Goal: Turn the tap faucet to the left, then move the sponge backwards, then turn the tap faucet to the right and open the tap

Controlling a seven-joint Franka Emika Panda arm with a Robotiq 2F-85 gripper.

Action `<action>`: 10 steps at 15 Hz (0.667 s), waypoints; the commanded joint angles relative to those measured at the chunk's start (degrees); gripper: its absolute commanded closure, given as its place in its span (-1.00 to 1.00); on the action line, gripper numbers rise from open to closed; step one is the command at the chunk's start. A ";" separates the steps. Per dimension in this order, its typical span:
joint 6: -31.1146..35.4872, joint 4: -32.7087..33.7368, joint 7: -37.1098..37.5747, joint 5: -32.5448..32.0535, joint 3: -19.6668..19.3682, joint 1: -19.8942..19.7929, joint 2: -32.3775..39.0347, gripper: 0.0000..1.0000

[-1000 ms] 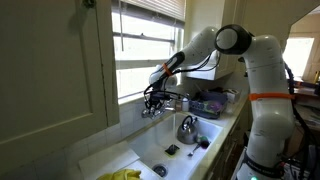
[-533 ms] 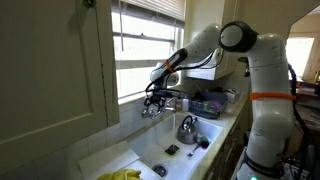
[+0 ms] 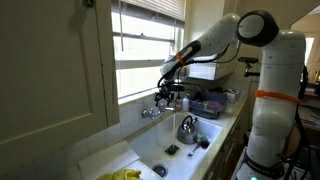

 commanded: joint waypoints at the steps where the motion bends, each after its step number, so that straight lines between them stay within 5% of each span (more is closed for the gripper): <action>1: -1.95 -5.45 -7.18 -0.67 -0.85 -1.92 -6.68 -1.00; 10: -1.97 -11.22 -18.76 -4.08 -3.74 -4.09 -13.96 -1.00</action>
